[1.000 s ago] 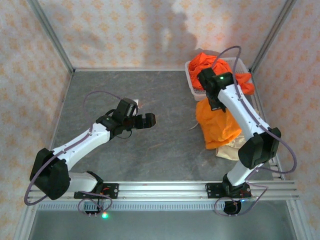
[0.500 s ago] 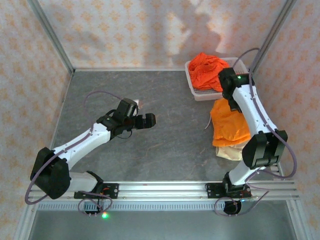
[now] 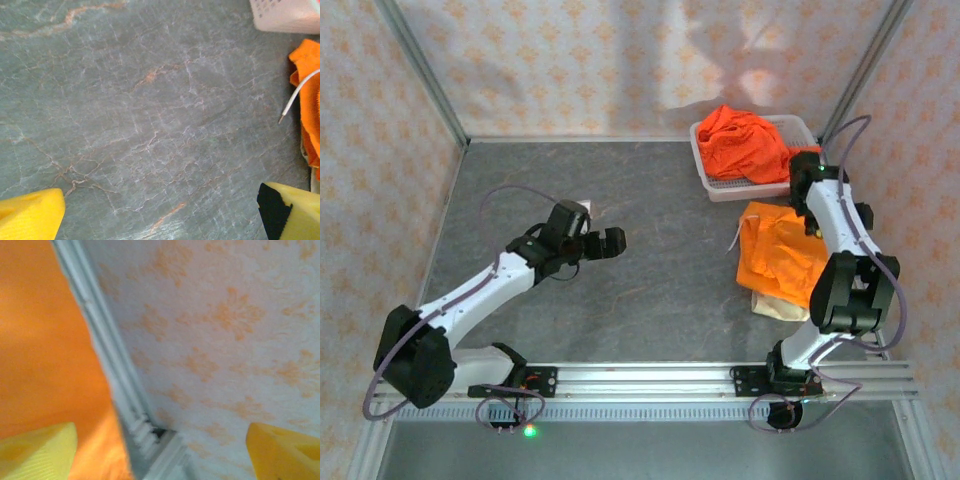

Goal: Fold and stack the shorts

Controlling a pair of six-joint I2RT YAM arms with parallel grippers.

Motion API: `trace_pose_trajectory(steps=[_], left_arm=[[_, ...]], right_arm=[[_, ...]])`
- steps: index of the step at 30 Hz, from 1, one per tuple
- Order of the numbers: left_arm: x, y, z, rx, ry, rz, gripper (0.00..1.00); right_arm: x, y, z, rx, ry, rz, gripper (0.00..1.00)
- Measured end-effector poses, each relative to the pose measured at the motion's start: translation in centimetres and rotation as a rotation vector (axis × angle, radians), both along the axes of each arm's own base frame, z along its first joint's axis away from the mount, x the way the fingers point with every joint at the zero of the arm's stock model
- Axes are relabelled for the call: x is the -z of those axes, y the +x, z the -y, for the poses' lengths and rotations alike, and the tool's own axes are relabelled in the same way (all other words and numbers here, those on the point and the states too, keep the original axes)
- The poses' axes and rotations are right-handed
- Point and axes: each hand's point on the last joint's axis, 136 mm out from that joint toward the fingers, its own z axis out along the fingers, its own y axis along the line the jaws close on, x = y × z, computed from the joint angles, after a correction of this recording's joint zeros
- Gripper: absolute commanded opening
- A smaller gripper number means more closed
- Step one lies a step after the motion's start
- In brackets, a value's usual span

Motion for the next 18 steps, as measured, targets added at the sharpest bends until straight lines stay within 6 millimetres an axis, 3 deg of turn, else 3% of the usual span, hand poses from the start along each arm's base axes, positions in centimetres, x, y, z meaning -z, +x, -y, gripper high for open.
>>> trace_pose_trajectory(steps=[1, 6, 10, 14, 18], left_arm=[[-0.4, 0.0, -0.2, -0.005, -0.001, 0.016, 1.0], [-1.8, 0.1, -0.7, -0.025, -0.011, 0.061, 1.0], [-1.4, 0.1, -1.1, -0.038, 0.002, 0.056, 1.0], [-1.3, 0.1, -1.3, -0.041, 0.005, 0.055, 1.0], [-1.3, 0.2, -1.4, -0.045, 0.004, 0.056, 1.0]], right_arm=[[-0.6, 1.1, -1.0, -0.007, 0.065, 0.071, 0.99], [-4.4, 6.3, -7.9, -0.145, 0.352, 0.36, 0.99], [-6.5, 12.9, -12.9, -0.256, 0.465, 0.454, 0.99], [-4.1, 20.6, -14.2, -0.258, 0.481, 0.466, 0.99], [1.3, 26.1, -13.8, -0.223, 0.441, 0.403, 1.0]])
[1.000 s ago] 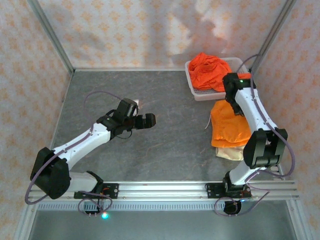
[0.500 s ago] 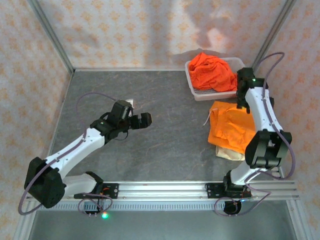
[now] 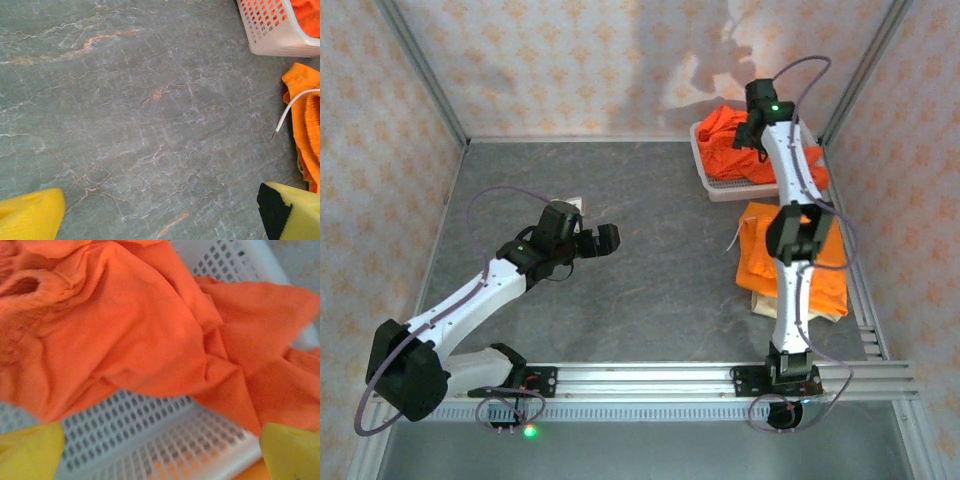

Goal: Fold and stack the shorts

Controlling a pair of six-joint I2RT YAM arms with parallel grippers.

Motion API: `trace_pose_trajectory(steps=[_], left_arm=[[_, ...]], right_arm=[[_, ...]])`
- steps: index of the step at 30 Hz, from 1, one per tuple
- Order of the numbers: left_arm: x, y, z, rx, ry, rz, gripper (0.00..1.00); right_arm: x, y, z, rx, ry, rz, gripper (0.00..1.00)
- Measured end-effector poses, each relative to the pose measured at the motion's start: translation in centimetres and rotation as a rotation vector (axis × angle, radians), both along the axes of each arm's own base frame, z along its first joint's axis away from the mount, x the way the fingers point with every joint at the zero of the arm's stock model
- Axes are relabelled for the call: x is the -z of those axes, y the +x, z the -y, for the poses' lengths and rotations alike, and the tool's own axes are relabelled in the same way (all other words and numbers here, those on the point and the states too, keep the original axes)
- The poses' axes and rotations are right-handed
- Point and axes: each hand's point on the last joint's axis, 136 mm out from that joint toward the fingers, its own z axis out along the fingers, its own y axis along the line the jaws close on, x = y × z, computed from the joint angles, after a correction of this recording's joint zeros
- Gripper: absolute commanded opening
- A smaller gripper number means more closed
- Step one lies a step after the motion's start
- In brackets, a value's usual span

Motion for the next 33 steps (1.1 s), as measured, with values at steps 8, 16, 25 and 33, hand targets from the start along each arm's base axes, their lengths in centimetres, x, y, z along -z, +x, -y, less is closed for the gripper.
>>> trace_pose_trajectory(steps=[8, 16, 25, 33], left_arm=[[0.1, 0.1, -0.5, -0.013, 0.01, -0.005, 1.0], [1.1, 0.0, -0.5, -0.011, 0.027, -0.035, 1.0], [1.8, 0.1, -0.7, -0.017, 0.037, -0.054, 1.0], [1.8, 0.1, -0.8, -0.02, 0.039, -0.053, 1.0]], right_arm=[[7.7, 1.5, 1.4, 0.065, -0.001, -0.108, 0.95], [10.6, 1.7, 1.5, 0.084, 0.048, -0.142, 0.61], [12.9, 2.2, -0.2, 0.06, 0.146, -0.153, 0.03], [7.0, 3.1, -0.7, 0.043, 0.178, -0.022, 0.0]])
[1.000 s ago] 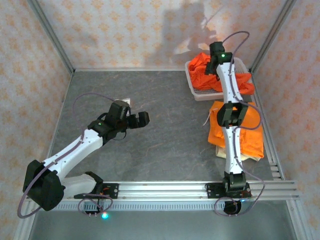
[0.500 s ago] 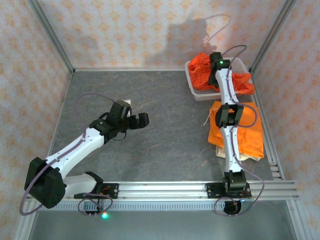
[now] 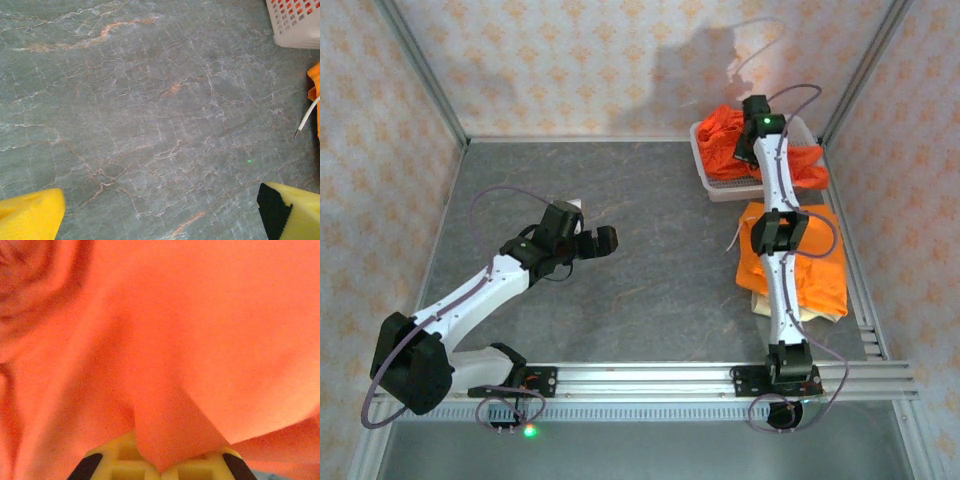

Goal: Fold and stack the shorts

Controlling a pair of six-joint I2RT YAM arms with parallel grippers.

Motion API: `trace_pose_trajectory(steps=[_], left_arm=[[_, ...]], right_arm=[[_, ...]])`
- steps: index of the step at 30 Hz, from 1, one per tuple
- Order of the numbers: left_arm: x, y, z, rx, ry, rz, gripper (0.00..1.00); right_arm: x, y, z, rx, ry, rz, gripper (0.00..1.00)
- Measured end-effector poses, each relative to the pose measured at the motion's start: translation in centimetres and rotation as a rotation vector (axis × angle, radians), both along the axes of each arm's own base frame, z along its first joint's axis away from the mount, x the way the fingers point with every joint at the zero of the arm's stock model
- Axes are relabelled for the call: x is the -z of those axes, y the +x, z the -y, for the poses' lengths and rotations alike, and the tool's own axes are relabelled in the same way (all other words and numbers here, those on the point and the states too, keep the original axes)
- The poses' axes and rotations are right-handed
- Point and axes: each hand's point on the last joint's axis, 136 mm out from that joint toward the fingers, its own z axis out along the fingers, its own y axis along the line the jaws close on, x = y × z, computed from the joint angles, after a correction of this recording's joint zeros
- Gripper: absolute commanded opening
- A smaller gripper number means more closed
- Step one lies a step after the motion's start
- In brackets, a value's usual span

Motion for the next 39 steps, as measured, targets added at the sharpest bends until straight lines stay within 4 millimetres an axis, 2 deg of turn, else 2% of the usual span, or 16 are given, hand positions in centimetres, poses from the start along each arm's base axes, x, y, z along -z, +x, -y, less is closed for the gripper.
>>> trace_pose_trajectory(steps=[2, 4, 9, 13, 17, 21, 25, 28, 31, 35, 39], left_arm=[[0.0, 0.0, 0.0, 0.0, 0.0, 0.0, 1.0], [0.0, 0.0, 0.0, 0.0, -0.001, 0.001, 1.0], [-0.7, 0.4, 0.4, 0.007, -0.018, 0.011, 1.0], [-3.8, 2.7, 2.1, 0.03, -0.068, 0.057, 1.0], [-8.3, 5.5, 4.5, 0.075, -0.147, 0.137, 1.0], [-10.9, 6.7, 5.9, 0.111, -0.198, 0.186, 1.0], [-10.9, 6.7, 6.3, 0.128, -0.209, 0.179, 1.0], [-10.7, 6.7, 6.4, 0.132, -0.211, 0.174, 1.0], [-10.7, 6.7, 6.4, 0.133, -0.212, 0.173, 1.0], [-10.5, 6.6, 6.5, 0.138, -0.213, 0.167, 1.0], [-10.3, 6.5, 6.7, 0.145, -0.216, 0.16, 1.0]], right_arm=[[-2.5, -0.1, -0.2, -0.004, 0.002, 0.044, 0.0], [-5.9, -0.3, -0.5, -0.013, 0.004, 0.103, 0.0], [-15.8, -1.8, -1.8, -0.047, 0.018, 0.293, 0.0], [-21.8, -3.8, -3.4, -0.109, 0.045, 0.404, 0.0], [-24.9, -5.4, -5.6, -0.2, 0.053, 0.453, 0.0], [-25.4, -7.0, -7.3, -0.302, 0.056, 0.424, 0.0], [-24.7, -8.6, -7.8, -0.374, 0.054, 0.353, 0.0], [-23.3, -10.9, -7.7, -0.424, 0.034, 0.246, 0.0], [-21.2, -14.6, -7.0, -0.47, 0.006, 0.123, 0.0], [-18.3, -20.8, -6.1, -0.502, -0.006, 0.045, 0.0], [-17.6, -26.4, -6.2, -0.524, 0.042, 0.094, 0.0]])
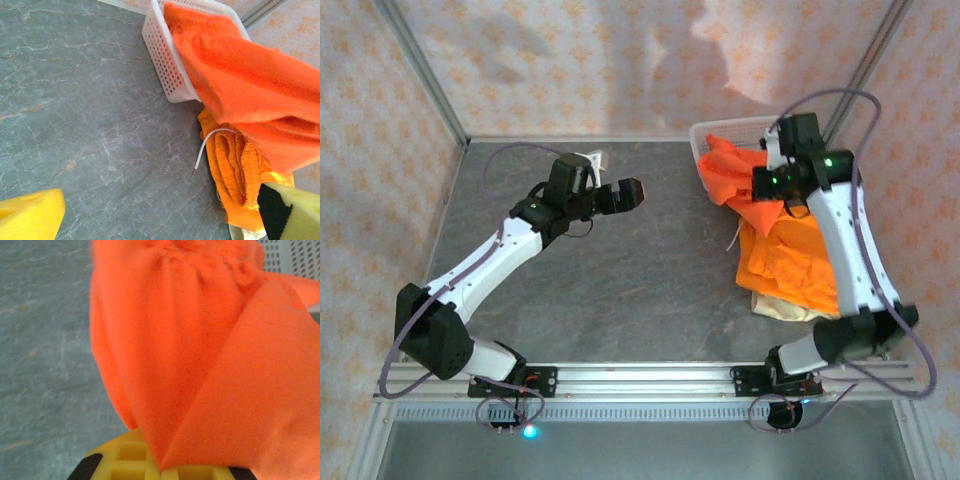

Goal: Fold and stack the shorts

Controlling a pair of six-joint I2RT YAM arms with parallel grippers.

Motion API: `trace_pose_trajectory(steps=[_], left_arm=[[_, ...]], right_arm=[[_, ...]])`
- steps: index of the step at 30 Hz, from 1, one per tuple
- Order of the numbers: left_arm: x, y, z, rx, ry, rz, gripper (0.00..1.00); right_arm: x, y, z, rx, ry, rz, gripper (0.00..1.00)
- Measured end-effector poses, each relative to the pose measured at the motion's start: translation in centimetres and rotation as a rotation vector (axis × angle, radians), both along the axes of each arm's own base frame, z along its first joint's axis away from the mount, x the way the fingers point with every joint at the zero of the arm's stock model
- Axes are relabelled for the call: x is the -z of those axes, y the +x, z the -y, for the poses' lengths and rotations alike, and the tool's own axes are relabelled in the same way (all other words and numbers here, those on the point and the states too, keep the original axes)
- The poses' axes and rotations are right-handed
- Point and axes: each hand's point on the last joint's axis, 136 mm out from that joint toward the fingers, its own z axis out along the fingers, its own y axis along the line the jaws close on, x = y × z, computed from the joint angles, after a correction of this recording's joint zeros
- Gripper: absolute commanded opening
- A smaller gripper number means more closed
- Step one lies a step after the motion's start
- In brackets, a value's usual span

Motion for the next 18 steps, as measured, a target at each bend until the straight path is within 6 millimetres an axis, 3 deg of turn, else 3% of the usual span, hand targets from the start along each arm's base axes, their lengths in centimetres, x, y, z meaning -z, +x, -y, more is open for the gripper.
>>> trace_pose_trajectory(steps=[4, 8, 14, 18], left_arm=[[0.7, 0.1, 0.2, 0.003, 0.006, -0.018, 1.0], [1.2, 1.3, 2.2, 0.007, 0.02, -0.072, 1.0], [0.1, 4.7, 10.5, 0.058, -0.016, -0.141, 1.0], [1.5, 5.6, 15.2, 0.069, -0.042, -0.223, 1.0]], right_arm=[[0.2, -2.6, -1.2, -0.03, 0.103, 0.042, 0.0], [1.8, -3.0, -2.5, -0.058, 0.161, 0.019, 0.0], [1.8, -2.6, -3.6, -0.079, 0.206, 0.045, 0.0], [1.1, -2.2, -4.1, -0.092, 0.24, 0.093, 0.0]])
